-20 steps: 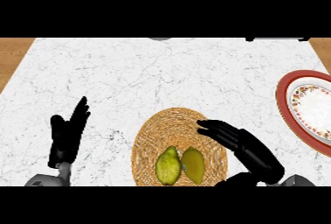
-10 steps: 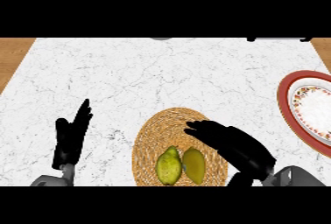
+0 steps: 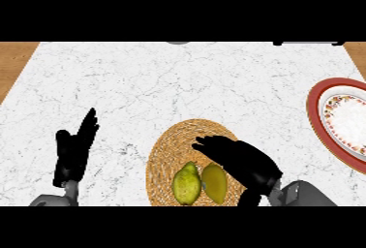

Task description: Pick the lemon from the placemat and place it in the plate

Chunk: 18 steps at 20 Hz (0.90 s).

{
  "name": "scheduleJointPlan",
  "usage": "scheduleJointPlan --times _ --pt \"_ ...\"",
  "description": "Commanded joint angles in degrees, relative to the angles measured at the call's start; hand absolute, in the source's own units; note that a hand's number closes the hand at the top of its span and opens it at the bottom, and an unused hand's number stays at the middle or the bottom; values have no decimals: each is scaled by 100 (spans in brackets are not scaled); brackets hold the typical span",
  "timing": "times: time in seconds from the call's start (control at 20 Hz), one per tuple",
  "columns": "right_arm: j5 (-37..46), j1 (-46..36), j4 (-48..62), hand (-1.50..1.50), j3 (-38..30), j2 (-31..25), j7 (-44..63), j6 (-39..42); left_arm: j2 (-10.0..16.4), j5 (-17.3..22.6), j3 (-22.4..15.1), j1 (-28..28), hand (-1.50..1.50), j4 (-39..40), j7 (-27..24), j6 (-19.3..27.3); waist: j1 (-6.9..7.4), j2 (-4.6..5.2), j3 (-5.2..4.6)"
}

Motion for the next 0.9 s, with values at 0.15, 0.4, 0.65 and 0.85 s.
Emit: scheduleJointPlan --times 0.15,0.4,0.65,0.85 --pt "633 142 210 -150 -210 656 6 546 -333 -310 6 -100 0 -129 269 25 -5 -1 1" --pt "924 172 584 -150 -705 758 -598 846 -430 -338 293 32 0 206 -149 -163 -4 2 1" --pt "1384 579 726 -150 -690 956 -947 653 -319 -377 471 71 0 -131 116 -362 -3 0 2" --pt "1624 285 956 -150 -648 1469 -599 948 -324 -369 464 315 0 -615 303 -483 12 -1 2"
